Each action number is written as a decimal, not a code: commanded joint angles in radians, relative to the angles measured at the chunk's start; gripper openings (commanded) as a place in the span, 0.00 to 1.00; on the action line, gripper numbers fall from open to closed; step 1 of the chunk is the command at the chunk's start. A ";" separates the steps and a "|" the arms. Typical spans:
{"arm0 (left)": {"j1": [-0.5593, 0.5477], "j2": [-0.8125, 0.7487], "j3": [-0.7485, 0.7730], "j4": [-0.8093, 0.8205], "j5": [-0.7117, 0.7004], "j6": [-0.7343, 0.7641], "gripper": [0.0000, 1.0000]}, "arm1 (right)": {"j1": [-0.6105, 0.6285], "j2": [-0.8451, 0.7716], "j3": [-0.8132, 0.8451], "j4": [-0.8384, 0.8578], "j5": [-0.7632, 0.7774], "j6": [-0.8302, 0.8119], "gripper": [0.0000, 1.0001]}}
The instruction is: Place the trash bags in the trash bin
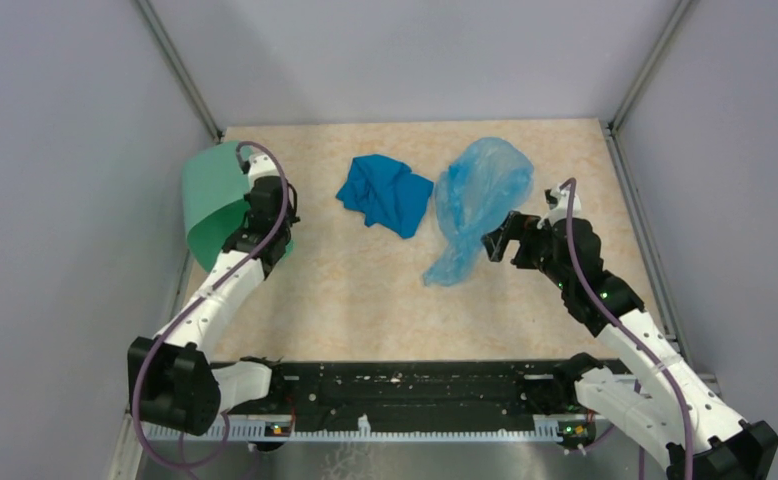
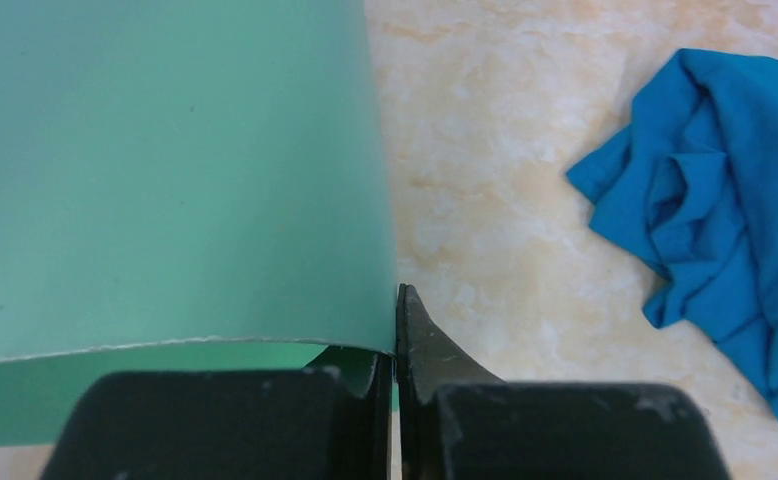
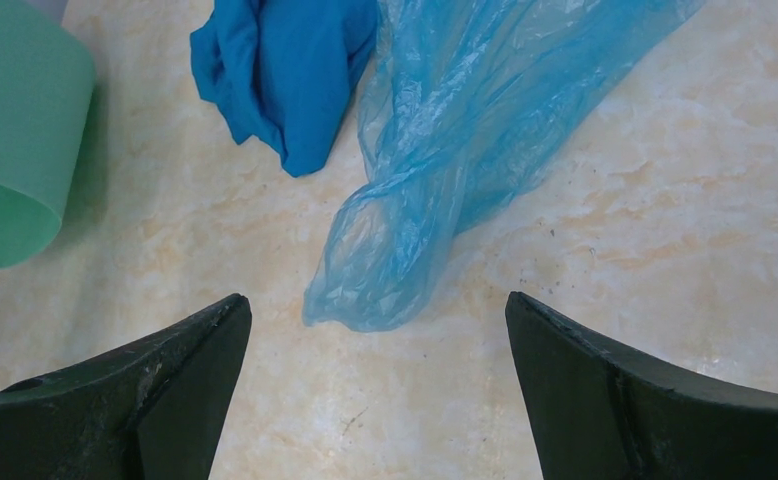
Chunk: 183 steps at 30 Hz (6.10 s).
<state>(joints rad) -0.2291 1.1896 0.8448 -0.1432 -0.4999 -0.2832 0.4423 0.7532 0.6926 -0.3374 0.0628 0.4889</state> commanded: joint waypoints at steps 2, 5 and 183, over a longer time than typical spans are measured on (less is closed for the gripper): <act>0.002 -0.006 0.181 -0.166 0.171 0.055 0.00 | 0.007 0.009 0.034 0.006 0.023 -0.027 0.98; 0.002 0.005 0.258 -0.294 0.271 0.054 0.00 | 0.007 0.023 0.055 -0.011 0.015 -0.030 0.98; -0.398 0.753 0.500 0.152 0.817 -0.434 0.02 | 0.187 0.038 0.024 -0.258 0.209 0.247 0.00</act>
<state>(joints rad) -0.6674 2.0106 1.2480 0.0887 0.4019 -0.8371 0.6136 0.7933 0.6453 -0.5762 0.2287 0.7586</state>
